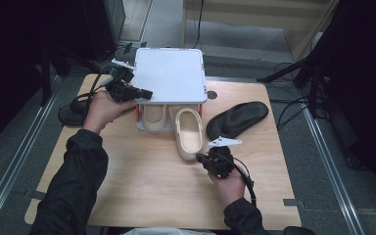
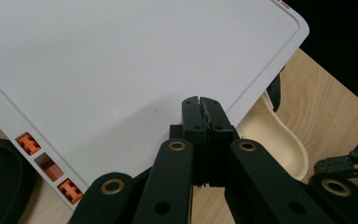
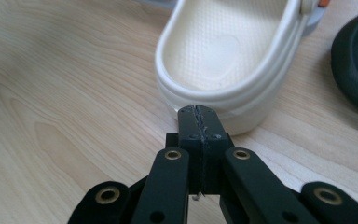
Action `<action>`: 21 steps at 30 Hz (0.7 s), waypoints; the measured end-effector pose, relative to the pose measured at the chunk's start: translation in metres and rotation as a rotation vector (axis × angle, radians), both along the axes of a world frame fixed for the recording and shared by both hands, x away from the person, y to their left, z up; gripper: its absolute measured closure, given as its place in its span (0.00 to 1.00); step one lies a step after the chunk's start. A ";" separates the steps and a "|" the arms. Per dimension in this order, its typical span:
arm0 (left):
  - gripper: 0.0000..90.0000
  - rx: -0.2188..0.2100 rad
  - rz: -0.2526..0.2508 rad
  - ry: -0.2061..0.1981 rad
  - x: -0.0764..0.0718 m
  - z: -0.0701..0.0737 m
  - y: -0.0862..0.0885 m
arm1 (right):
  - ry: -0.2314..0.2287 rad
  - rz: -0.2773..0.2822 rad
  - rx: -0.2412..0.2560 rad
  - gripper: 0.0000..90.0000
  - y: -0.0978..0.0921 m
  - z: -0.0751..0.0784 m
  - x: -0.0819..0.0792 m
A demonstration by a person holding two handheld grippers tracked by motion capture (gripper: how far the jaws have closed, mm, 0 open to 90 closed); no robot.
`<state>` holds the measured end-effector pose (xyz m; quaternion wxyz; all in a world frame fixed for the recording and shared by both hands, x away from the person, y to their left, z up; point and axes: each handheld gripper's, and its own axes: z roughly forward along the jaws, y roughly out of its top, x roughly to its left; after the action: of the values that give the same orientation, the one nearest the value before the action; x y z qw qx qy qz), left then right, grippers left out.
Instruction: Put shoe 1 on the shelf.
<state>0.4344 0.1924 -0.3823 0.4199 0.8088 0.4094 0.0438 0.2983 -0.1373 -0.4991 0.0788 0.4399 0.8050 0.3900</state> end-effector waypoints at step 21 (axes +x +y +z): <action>1.00 -0.007 0.001 0.002 0.000 -0.001 -0.001 | -0.022 -0.009 -0.041 1.00 0.029 0.002 0.053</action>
<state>0.4345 0.1916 -0.3829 0.4222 0.8072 0.4104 0.0420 0.3509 -0.1082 -0.4975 0.0985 0.4375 0.8100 0.3779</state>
